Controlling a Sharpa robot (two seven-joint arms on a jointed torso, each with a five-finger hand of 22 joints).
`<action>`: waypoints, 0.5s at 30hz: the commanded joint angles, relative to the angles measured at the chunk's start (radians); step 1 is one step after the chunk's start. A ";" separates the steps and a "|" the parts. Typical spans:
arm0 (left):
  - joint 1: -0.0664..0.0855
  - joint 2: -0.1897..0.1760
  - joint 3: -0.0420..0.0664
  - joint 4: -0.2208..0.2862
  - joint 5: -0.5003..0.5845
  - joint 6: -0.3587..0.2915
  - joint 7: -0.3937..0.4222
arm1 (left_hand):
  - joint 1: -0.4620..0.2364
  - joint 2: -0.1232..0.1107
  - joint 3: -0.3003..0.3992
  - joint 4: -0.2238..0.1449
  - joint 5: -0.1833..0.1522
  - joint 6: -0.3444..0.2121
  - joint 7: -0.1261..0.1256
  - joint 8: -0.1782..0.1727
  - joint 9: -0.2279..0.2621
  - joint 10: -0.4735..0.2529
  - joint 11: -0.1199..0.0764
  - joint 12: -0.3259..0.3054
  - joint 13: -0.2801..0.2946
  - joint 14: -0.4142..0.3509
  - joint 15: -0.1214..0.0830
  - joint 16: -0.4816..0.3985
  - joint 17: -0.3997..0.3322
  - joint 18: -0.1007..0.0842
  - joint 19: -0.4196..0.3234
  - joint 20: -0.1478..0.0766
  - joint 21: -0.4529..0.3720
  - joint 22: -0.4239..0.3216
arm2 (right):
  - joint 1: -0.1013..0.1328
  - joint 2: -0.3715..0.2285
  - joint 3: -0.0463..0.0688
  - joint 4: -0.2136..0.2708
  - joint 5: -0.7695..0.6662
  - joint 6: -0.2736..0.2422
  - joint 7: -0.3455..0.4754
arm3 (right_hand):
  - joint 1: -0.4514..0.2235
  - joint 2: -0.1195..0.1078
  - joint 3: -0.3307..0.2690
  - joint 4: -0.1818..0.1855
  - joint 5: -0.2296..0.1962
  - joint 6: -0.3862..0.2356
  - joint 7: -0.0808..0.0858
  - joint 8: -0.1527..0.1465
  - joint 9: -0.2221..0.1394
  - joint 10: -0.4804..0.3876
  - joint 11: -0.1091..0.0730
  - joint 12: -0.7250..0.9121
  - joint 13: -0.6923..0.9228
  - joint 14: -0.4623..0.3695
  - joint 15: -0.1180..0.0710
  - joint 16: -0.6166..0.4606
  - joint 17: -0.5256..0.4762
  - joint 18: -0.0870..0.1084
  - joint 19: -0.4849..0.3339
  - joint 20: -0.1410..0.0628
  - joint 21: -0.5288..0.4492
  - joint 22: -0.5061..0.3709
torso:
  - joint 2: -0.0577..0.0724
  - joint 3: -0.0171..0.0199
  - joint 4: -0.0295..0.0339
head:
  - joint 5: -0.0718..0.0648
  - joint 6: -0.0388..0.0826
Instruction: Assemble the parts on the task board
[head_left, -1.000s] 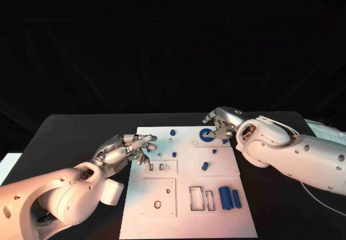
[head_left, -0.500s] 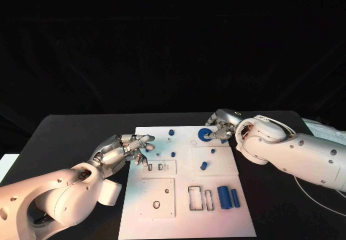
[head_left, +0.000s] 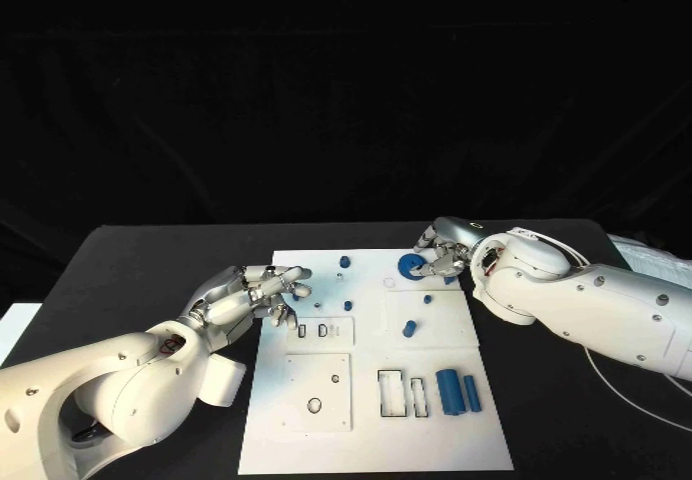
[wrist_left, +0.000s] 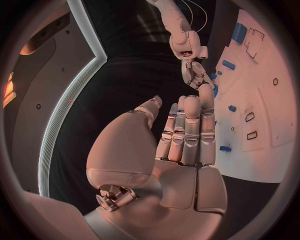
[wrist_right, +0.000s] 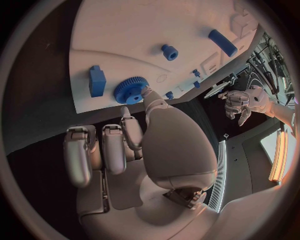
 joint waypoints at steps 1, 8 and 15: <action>0.001 0.001 0.001 0.001 -0.004 0.023 0.003 | 0.001 0.002 0.001 -0.006 -0.003 -0.005 0.002 -0.005 -0.002 -0.007 0.000 -0.003 0.001 -0.007 0.001 -0.003 -0.001 0.003 -0.007 0.003 -0.004 0.002 | 0.000 0.003 0.000 0.001 0.004 0.026 -0.009 | 0.006 0.004 -0.001 0.005 0.005 0.010 -0.002 0.005 0.002 0.008 -0.003 0.008 0.004 0.073 0.004 0.004 0.090 -0.012 0.034 0.009 0.004 0.155 | 0.000 0.0003 0.0007 | -0.002 -0.002; 0.001 0.002 0.001 0.000 -0.004 0.025 0.003 | 0.001 0.002 0.001 -0.006 -0.003 -0.005 0.002 -0.005 -0.002 -0.007 0.000 -0.003 0.001 -0.007 0.001 -0.003 -0.001 0.003 -0.007 0.003 -0.004 0.002 | -0.001 0.005 0.000 -0.002 -0.031 0.034 -0.011 | 0.010 0.010 0.000 0.004 0.006 0.022 -0.004 0.012 0.003 0.010 -0.005 0.015 0.013 0.074 0.003 0.008 0.096 -0.013 0.037 0.008 0.007 0.160 | 0.000 -0.0003 0.0015 | -0.001 -0.002; 0.001 0.002 0.001 0.001 -0.004 0.025 0.002 | 0.001 0.002 0.001 -0.006 -0.003 -0.005 0.002 -0.005 -0.002 -0.007 0.000 -0.003 0.001 -0.007 0.001 -0.003 -0.001 0.003 -0.007 0.003 -0.004 0.002 | -0.003 0.015 0.000 -0.006 -0.051 0.039 -0.012 | 0.014 0.015 0.002 0.003 0.007 0.027 -0.005 0.014 0.004 0.011 -0.006 0.017 0.017 0.074 0.002 0.009 0.098 -0.014 0.038 0.008 0.008 0.162 | 0.001 0.0005 0.0015 | 0.001 -0.003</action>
